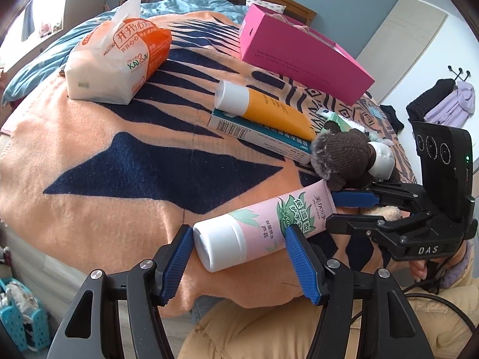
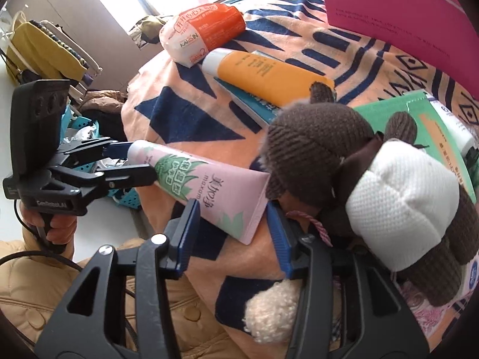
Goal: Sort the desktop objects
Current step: 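Move both tools down to the pink-and-white tube on the blanket, then close both tools on the pink-and-white tube and lift it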
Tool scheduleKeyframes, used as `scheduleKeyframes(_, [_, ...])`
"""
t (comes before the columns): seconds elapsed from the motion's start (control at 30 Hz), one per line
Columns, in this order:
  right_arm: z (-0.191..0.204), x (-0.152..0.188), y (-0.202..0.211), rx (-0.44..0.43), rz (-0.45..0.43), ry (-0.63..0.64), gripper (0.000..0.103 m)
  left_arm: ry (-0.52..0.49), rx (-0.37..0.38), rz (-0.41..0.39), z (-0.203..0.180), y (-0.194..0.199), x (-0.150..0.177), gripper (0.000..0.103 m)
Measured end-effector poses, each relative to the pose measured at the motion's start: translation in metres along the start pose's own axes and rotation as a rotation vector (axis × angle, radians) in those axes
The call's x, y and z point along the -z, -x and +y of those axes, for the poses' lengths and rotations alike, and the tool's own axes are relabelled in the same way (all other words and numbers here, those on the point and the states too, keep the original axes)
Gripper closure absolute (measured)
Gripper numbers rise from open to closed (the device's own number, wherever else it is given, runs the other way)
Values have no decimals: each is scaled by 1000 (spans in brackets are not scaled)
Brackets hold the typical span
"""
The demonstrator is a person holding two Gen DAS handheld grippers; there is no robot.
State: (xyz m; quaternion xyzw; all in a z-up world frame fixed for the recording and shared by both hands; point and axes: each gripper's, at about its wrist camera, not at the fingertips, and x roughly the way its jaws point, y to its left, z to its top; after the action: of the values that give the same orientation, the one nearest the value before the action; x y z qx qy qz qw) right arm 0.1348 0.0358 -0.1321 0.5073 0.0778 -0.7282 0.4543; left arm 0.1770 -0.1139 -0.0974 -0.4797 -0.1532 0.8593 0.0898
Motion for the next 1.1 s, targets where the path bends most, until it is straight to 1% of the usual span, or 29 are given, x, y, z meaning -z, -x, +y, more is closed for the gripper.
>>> scheduleKeyframes(0.03, [2, 0, 0, 0, -3, 1, 51, 3, -4, -3, 0, 1, 0, 39])
scheduleKeyframes(0.1, [3, -1, 0, -5, -15, -1, 51, 18, -12, -11, 1, 2, -2, 38])
scheduleKeyframes(0.23, [6, -3, 9, -50, -60, -10, 51, 42, -16, -40, 3, 11, -7, 38])
scheduleKeyframes(0.3, [11, -6, 15, -47, -82, 5, 51, 41, -20, -59, 1, 17, -11, 38])
scheduleKeyframes(0.37, [17, -9, 20, -26, -108, 23, 51, 39, -25, -84, -1, 24, -17, 38])
scheduleKeyframes(0.53, [21, -20, 40, -1, -193, 43, 51, 13, -22, -158, -11, 40, -46, 38])
scheduleKeyframes(0.73, [9, -41, 67, 69, -279, 55, 51, -59, -12, -209, -34, 37, -93, 38])
scheduleKeyframes(0.8, [-1, -47, 75, 96, -297, 49, 51, -86, -4, -212, -42, 30, -106, 38])
scheduleKeyframes(0.93, [-26, -58, 87, 145, -322, 14, 51, -120, 15, -190, -55, 9, -133, 38])
scheduleKeyframes(1.03, [-48, -65, 88, 167, -322, -24, 52, -141, 14, -162, -65, -10, -149, 38])
scheduleKeyframes(1.1, [-61, -68, 89, 175, -317, -49, 52, -148, 13, -149, -70, -19, -154, 38])
